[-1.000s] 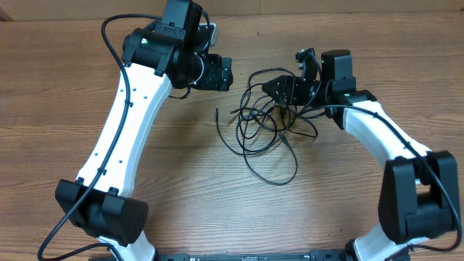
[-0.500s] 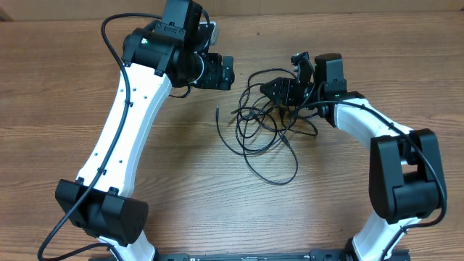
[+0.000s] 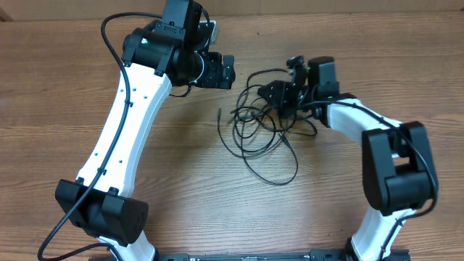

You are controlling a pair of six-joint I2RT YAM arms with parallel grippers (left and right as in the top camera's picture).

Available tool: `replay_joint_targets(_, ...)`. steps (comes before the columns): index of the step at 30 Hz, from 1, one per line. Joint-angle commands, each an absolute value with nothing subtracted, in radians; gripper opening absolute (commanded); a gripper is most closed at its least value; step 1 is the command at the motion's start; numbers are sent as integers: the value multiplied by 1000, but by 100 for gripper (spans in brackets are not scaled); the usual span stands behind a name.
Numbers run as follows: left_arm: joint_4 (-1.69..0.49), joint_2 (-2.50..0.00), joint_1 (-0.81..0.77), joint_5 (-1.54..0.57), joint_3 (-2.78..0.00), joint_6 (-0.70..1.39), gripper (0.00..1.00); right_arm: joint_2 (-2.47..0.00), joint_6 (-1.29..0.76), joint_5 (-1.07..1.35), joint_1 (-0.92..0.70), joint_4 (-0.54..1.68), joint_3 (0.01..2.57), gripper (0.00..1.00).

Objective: Untangle cables

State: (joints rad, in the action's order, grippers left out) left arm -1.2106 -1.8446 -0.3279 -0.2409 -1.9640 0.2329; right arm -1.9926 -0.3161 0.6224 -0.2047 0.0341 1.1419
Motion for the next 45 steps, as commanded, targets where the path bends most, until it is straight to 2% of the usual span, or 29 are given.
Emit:
replay_joint_targets(1, -1214, -1859, -334, -229, -1965, 240, 93, -2014, -324, 741, -240, 2, 1148, 48)
replay_joint_targets(6, -1219, -1859, -334, -229, -1965, 240, 93, -2014, -394, 946, -234, -80, 1150, 29)
replay_joint_targets(10, -1219, -1859, -334, -229, -1965, 240, 93, -2014, -401, 1084, -234, -84, 1150, 6)
replay_joint_targets(11, -1219, -1859, -334, -229, -1965, 240, 93, -2014, -401, 1137, -234, -86, 1150, 4)
replay_joint_targets(23, -1247, -1868, -334, -233, -1965, 276, 98, -2014, -453, 1428, -232, -146, 1150, 4)
replay_joint_targets(26, -1276, -1891, -332, -233, -1965, 402, 99, -2014, -453, 1461, -229, -152, 1150, 4)
replay_joint_targets(29, -1293, -1926, -329, -265, -1965, 625, 99, -2014, -453, 1461, -226, -152, 1150, 4)
replay_joint_targets(35, -1283, -2020, -329, -556, -1965, 889, 100, -2014, -454, 1461, -226, -152, 1150, 4)
replay_joint_targets(37, -1282, -2065, -327, -630, -1965, 963, 96, -2014, -456, 1461, -226, -152, 1150, 4)
replay_joint_targets(40, -1290, -2136, -327, -687, -1965, 1039, 87, -2014, -472, 1460, -226, -152, 1150, 4)
replay_joint_targets(43, -1289, -2204, -326, -682, -1965, 1102, 85, -2014, -489, 1460, -226, -152, 1150, 4)
replay_joint_targets(45, -1274, -2239, -322, -681, -1965, 1139, 77, -2014, -498, 1460, -226, -152, 1150, 4)
